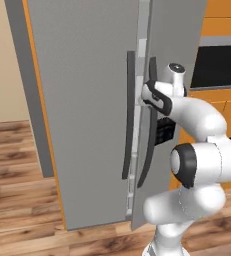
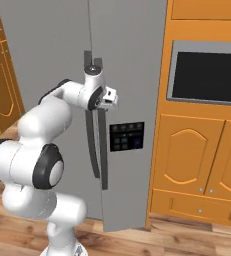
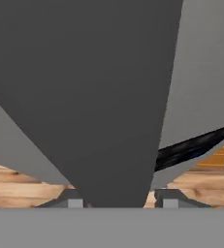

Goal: There is a bowl on the dining counter. Grab a lemon wedge from the fridge and place it in the bowl. Then get the liquor bottle and glass cup from the cabinet and place them next to the bowl.

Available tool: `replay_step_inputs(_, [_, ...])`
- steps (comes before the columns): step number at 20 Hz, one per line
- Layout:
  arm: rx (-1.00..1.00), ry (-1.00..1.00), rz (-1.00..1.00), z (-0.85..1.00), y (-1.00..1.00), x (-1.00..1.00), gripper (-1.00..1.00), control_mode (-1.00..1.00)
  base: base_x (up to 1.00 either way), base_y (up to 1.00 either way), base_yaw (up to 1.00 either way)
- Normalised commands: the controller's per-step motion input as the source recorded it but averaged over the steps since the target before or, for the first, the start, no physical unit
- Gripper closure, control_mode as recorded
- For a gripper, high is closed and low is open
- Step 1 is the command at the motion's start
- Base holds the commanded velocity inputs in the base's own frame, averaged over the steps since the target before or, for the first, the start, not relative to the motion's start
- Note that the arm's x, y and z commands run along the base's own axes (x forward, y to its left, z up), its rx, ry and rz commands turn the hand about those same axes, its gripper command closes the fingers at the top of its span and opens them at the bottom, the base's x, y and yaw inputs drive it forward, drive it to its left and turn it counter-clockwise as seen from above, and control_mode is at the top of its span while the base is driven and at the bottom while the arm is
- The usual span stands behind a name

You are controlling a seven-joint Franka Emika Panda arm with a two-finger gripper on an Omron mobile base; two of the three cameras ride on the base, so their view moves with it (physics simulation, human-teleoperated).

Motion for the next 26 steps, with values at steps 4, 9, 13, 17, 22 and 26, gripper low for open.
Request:
replay_step_inputs(4, [0.08, 0.00, -0.12, 0.08, -0.55, -1.00, 1.00, -1.00, 0.00, 0.00, 0.00])
replay_step_inputs(9, [0.06, 0.03, -0.07, 0.01, -0.46, -0.63, -1.00, -1.00, 0.00, 0.00, 0.00])
replay_step_inputs(13, [0.00, 0.10, -0.02, -0.07, 0.00, 0.00, -1.00, -1.00, 0.00, 0.00, 0.00])
replay_step_inputs(17, [-0.12, 0.01, 0.02, -0.01, 0.50, -0.84, -1.00, -1.00, 0.00, 0.00, 0.00])
replay_step_inputs(22, [-0.27, -0.01, 0.12, 0.17, 0.96, -0.57, -1.00, -1.00, 0.00, 0.00, 0.00])
replay_step_inputs(26, [-0.29, -0.02, 0.12, 0.24, 0.95, -0.07, -1.00, -1.00, 0.00, 0.00, 0.00])
